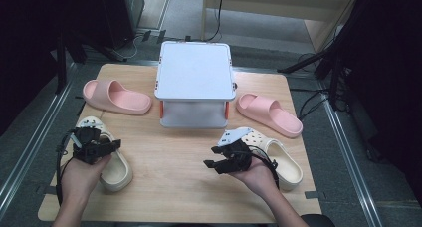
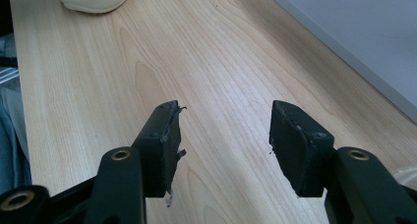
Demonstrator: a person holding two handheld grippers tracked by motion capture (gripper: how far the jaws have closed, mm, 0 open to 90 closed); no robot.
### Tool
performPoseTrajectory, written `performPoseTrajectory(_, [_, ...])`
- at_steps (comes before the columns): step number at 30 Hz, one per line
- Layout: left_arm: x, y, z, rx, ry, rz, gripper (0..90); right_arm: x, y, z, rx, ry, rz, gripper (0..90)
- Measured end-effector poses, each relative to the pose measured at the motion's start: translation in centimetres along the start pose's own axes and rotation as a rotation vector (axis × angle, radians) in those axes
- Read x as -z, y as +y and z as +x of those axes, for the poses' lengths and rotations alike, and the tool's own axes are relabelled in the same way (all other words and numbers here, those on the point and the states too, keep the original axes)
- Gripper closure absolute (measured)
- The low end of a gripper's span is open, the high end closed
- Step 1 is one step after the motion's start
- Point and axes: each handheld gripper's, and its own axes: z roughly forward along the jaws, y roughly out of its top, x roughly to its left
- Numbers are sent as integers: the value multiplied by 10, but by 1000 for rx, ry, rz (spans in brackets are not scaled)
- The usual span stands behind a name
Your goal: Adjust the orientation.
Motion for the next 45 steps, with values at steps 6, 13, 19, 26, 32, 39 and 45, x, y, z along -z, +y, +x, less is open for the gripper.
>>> performPoseTrajectory(6, [6,-1,14,51,-75,14,740,2,0,-1,-8,-5,-2,458])
performPoseTrajectory(13, [17,-2,17,57,-95,14,785,1,0,-1,-1,0,1,457])
performPoseTrajectory(19, [36,-4,19,65,-157,-28,790,0,1,-1,3,4,-1,458])
performPoseTrajectory(26, [55,-2,-3,-30,-245,-68,790,-1,2,-2,3,5,-2,458])
performPoseTrajectory(32, [52,1,-39,-138,-321,-49,789,0,2,-2,0,3,-12,458])
performPoseTrajectory(39, [36,1,-81,-243,-409,-3,788,3,-1,-3,-17,-4,-27,458])
performPoseTrajectory(45, [19,0,-111,-318,-452,43,787,7,-5,-2,-30,-18,-30,459])
